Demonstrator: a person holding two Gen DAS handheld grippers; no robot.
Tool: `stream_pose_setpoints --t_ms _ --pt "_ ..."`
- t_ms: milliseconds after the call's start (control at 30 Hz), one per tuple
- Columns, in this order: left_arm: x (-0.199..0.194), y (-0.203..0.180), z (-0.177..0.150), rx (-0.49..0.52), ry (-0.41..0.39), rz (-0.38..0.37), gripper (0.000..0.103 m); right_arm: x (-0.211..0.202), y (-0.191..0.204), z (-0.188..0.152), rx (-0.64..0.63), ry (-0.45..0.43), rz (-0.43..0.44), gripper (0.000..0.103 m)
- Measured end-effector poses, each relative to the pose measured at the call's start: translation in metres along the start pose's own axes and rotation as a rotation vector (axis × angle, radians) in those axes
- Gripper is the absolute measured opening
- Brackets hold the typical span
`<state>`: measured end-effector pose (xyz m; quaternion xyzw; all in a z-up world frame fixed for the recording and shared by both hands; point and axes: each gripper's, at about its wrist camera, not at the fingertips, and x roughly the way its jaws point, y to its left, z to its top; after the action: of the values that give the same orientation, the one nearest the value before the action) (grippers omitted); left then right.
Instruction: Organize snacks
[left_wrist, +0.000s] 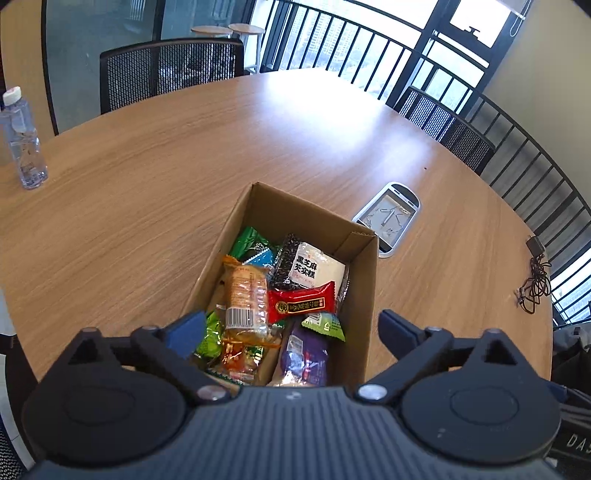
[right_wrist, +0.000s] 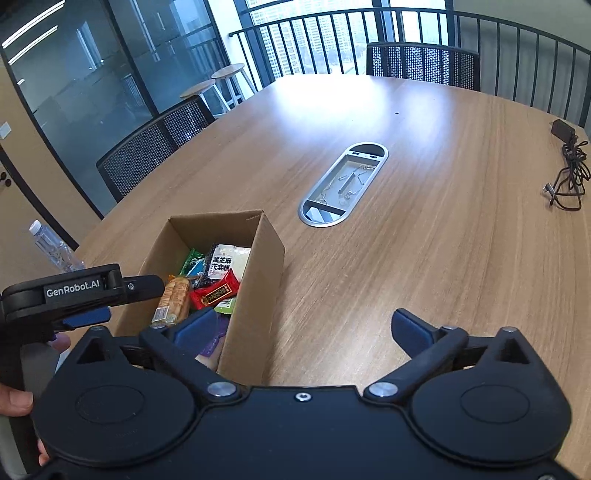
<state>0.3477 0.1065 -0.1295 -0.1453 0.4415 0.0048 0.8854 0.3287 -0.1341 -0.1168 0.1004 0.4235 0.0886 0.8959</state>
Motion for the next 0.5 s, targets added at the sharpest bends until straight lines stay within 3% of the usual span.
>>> stream_pose_setpoints --t_ms 500 --pt "-0.083 -0.027 -0.041 0.011 -0.101 0.045 0.103 -0.080 -0.025 -0.017 -0.076 -0.072 0.005 0.103"
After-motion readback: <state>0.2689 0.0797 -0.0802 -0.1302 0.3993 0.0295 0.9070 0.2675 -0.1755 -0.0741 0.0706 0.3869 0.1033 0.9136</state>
